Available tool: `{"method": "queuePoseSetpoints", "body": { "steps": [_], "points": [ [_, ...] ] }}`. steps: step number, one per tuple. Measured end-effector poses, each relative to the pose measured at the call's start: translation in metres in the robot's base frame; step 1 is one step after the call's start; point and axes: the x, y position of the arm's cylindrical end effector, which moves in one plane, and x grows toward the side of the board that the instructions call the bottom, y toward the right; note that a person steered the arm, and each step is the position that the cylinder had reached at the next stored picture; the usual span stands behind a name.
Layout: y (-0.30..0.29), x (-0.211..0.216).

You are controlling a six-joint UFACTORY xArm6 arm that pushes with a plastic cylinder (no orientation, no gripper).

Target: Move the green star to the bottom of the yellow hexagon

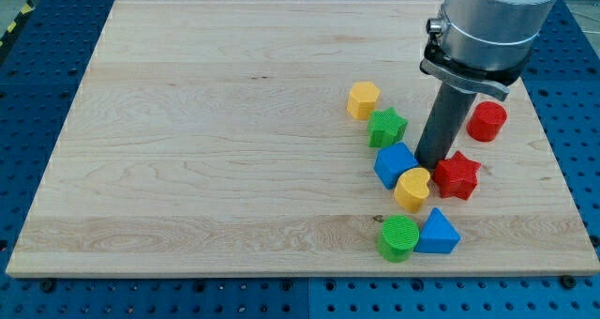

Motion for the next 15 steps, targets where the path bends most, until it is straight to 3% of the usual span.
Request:
{"method": "queuePoseSetpoints", "body": {
  "steps": [2, 4, 5, 8, 12, 15],
  "points": [
    [-0.032, 0.0],
    [0.039, 0.001],
    [0.009, -0.013],
    [-0.005, -0.031],
    [-0.03, -0.028],
    [-0.017, -0.028]
  ]
}}
